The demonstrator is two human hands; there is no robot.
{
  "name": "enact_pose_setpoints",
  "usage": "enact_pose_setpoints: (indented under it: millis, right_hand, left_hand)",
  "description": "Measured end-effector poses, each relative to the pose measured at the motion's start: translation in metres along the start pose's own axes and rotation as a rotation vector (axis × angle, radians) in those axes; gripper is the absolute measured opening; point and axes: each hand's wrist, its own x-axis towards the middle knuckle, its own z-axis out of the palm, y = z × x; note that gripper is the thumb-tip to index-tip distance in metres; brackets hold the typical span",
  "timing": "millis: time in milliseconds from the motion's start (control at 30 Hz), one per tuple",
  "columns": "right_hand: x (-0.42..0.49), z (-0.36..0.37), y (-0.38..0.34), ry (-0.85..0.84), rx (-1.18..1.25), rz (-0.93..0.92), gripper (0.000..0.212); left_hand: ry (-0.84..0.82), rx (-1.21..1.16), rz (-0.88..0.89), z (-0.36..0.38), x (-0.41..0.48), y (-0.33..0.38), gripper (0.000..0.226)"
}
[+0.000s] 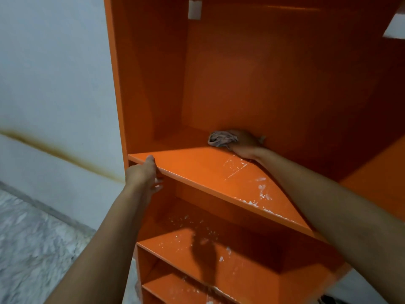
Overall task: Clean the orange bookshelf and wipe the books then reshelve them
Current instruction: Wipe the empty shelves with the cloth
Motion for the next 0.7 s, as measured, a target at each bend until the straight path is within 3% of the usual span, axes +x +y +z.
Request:
enact_pose_setpoints:
  millis: [67,367,533,700]
  right_hand:
    - [-0.018,0.007,-0.016,-0.085,0.099,-0.088,0.023]
    - [-0.146,0.035,-0.127,-0.346,0.173,-0.551,0.042]
    - [-0.129,-0.028,-0.128,-0.114,0.305,-0.357,0.048]
    - [-0.066,-0.083,-0.050,0.151,0.052,0.109,0.025]
  left_hand:
    - [0.001,0.002,0.001,0.000,-0.001,0.000,0.047]
    - [-0.069,0.154,-0.015,-0.013,0.000,0.010,0.047]
    - [-0.206,0.120,-0.028,-0.015,0.002,0.006,0.046]
    - [-0.210,0.111,-0.051,-0.012,0.002,0.006,0.045]
